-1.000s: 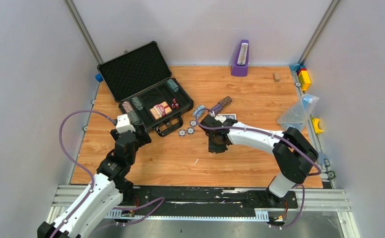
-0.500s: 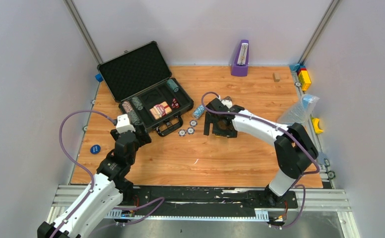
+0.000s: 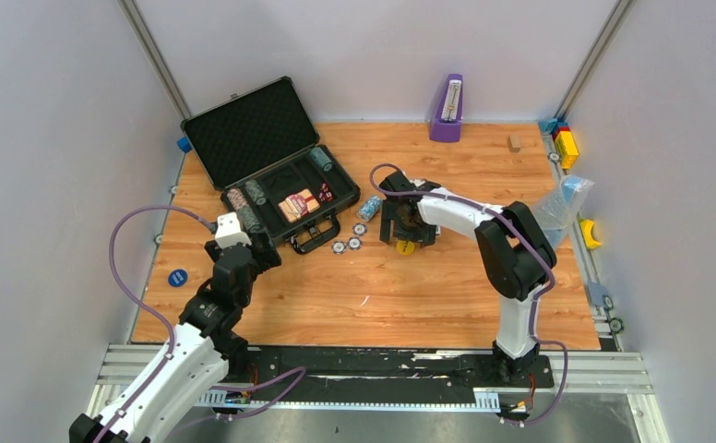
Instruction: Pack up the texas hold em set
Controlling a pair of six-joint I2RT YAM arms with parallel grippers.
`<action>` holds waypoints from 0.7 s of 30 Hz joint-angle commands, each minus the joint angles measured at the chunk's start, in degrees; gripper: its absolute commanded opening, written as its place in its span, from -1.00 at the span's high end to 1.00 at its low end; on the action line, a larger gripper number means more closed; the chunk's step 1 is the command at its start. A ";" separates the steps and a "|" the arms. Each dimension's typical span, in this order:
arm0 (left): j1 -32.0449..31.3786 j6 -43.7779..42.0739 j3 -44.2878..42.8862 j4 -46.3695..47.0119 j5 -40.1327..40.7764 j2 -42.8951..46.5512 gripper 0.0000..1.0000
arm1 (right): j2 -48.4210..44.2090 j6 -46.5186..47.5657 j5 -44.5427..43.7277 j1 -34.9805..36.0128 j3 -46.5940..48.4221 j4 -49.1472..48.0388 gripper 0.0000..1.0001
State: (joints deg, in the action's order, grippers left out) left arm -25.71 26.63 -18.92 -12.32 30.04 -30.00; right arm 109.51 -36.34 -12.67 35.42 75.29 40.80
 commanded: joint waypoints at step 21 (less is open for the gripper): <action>0.31 -0.41 -1.63 1.06 0.39 0.11 -0.90 | 1.50 1.97 2.72 0.04 -5.06 -3.46 -0.26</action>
State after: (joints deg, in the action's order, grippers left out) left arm -25.71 26.63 -18.92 -12.34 30.04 -30.02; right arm 109.03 -34.33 -12.29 34.85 72.60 37.32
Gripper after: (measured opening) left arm 0.949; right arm 0.646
